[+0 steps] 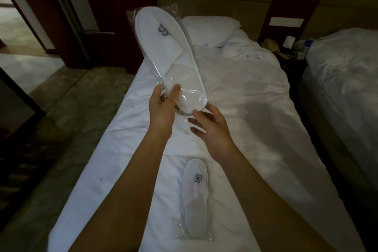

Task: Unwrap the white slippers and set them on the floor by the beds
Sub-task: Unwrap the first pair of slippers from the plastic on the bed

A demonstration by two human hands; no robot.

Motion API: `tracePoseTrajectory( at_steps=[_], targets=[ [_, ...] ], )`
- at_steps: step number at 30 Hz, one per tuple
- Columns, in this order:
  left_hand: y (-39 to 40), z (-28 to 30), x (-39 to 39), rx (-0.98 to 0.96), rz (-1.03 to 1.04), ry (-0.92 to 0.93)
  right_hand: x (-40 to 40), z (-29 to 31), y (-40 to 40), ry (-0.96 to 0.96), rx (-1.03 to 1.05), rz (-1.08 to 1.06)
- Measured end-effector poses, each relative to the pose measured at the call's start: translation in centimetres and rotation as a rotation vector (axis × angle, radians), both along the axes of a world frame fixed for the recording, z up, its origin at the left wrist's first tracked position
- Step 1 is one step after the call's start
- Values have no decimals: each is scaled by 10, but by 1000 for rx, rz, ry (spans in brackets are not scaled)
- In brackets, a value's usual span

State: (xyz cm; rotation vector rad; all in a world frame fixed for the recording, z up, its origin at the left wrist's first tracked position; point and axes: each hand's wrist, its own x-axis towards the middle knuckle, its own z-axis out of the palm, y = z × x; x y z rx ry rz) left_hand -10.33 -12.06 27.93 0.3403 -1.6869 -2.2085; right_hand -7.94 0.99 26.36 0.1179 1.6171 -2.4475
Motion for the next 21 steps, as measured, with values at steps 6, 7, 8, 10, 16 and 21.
tracePoseTrajectory(
  at_steps=[6, 7, 8, 10, 16, 21],
  targets=[
    [14, -8, 5, 24, -32, -15, 0, -6, -1, -27, -66, -15],
    [16, -9, 6, 35, -35, -22, -1, -6, 0, -36, -85, -23],
    [18, -9, 6, 45, -40, -28, -2, -6, 0, -43, -99, -31],
    [20, -10, 5, 58, -42, -40, -2, -7, 2, -45, -105, -45],
    [29, -10, -4, 55, -28, -116, 4, -12, 17, -92, -136, 18],
    [45, -21, -8, 43, -76, -170, 6, -20, 37, -147, -149, 55]
  ],
)
